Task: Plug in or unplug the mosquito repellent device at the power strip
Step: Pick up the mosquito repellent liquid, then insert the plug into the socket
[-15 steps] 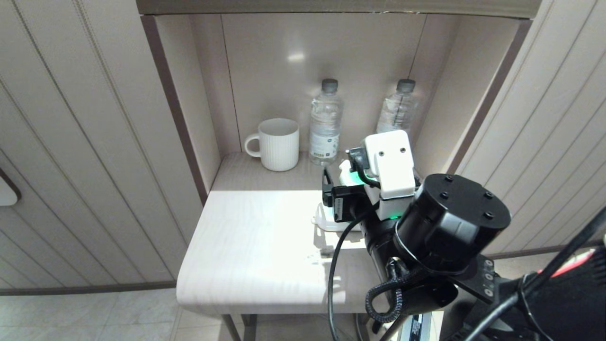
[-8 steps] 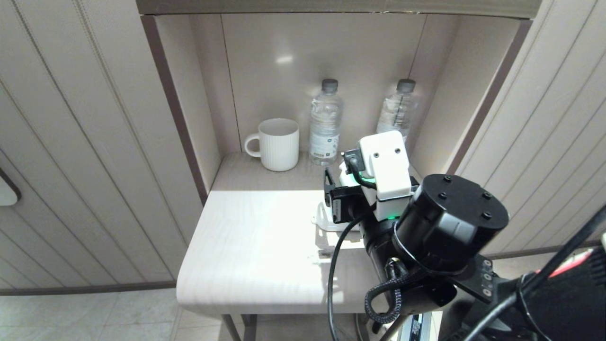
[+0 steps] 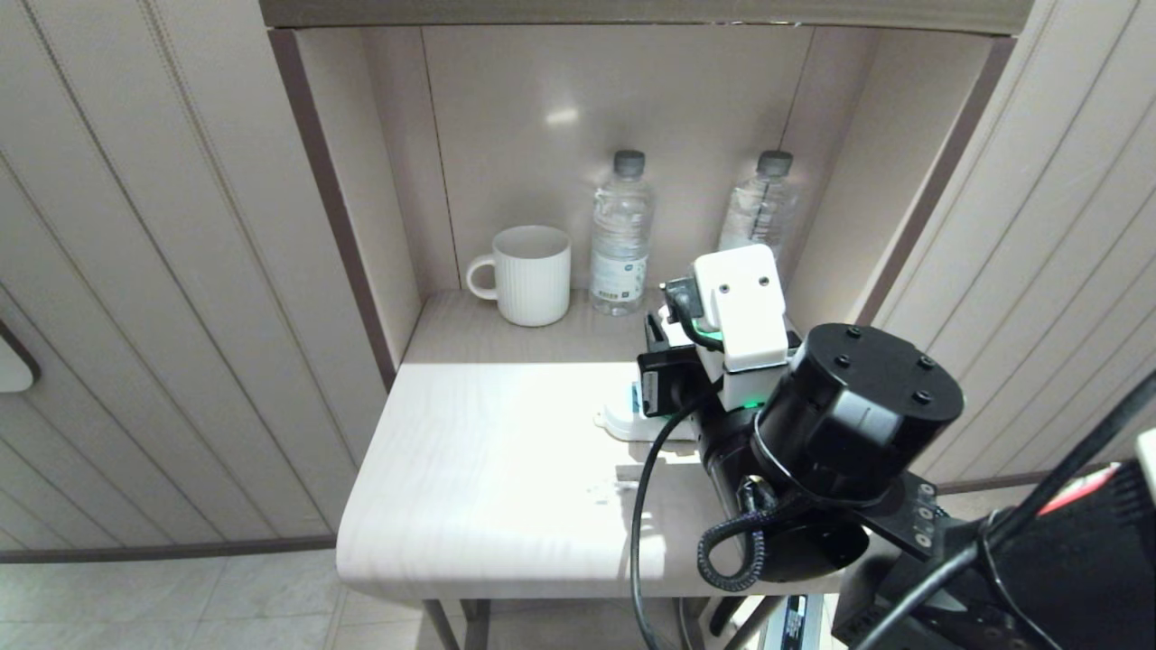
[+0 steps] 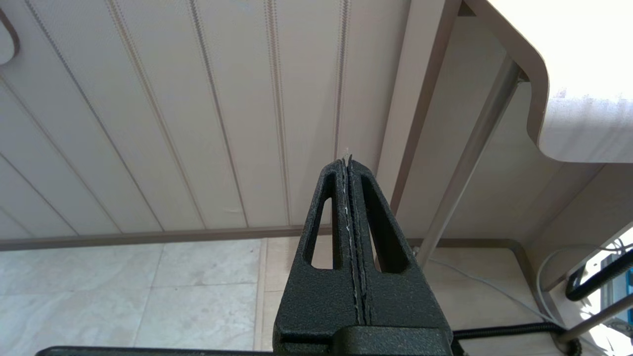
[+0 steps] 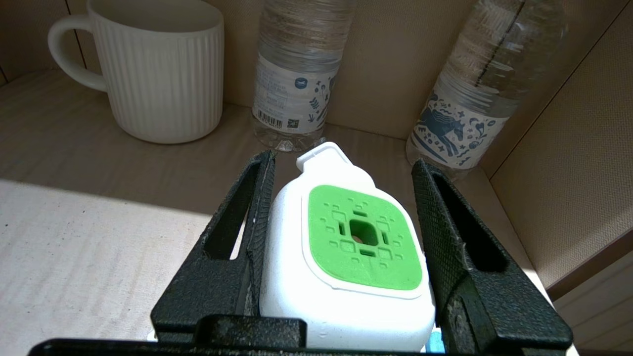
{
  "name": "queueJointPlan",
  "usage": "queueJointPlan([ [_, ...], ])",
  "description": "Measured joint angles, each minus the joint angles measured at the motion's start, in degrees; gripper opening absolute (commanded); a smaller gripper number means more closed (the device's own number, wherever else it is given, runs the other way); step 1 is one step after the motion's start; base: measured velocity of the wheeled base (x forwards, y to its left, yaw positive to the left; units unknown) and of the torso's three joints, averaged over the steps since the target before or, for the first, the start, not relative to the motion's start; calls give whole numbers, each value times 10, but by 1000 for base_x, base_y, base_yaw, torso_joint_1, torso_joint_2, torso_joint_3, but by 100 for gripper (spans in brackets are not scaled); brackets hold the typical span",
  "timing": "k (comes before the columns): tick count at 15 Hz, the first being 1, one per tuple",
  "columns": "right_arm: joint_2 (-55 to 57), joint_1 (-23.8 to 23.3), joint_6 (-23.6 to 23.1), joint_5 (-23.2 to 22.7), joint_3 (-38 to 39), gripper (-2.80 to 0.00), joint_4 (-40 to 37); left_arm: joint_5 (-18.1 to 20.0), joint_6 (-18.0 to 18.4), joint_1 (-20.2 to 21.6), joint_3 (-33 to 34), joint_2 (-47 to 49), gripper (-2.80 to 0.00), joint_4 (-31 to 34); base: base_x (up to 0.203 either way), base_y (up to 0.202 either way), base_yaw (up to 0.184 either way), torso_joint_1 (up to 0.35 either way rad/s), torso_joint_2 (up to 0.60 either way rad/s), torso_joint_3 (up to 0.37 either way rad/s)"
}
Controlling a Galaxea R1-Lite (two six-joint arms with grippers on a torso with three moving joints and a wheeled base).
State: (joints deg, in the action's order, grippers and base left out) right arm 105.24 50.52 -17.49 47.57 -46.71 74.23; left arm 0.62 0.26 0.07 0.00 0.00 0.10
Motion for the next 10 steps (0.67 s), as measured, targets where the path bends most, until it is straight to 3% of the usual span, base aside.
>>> queueJointPlan([
  [5, -22, 4, -30, 3, -49, -280, -49, 0, 0, 0, 0, 0, -280, 0, 0, 0, 0, 0, 0, 0],
  [8, -71, 12, -31, 5, -81, -280, -150, 0, 0, 0, 0, 0, -280, 0, 0, 0, 0, 0, 0, 0],
  [10, -123, 25, -31, 4, -105, -280, -258, 0, 0, 0, 0, 0, -280, 0, 0, 0, 0, 0, 0, 0],
])
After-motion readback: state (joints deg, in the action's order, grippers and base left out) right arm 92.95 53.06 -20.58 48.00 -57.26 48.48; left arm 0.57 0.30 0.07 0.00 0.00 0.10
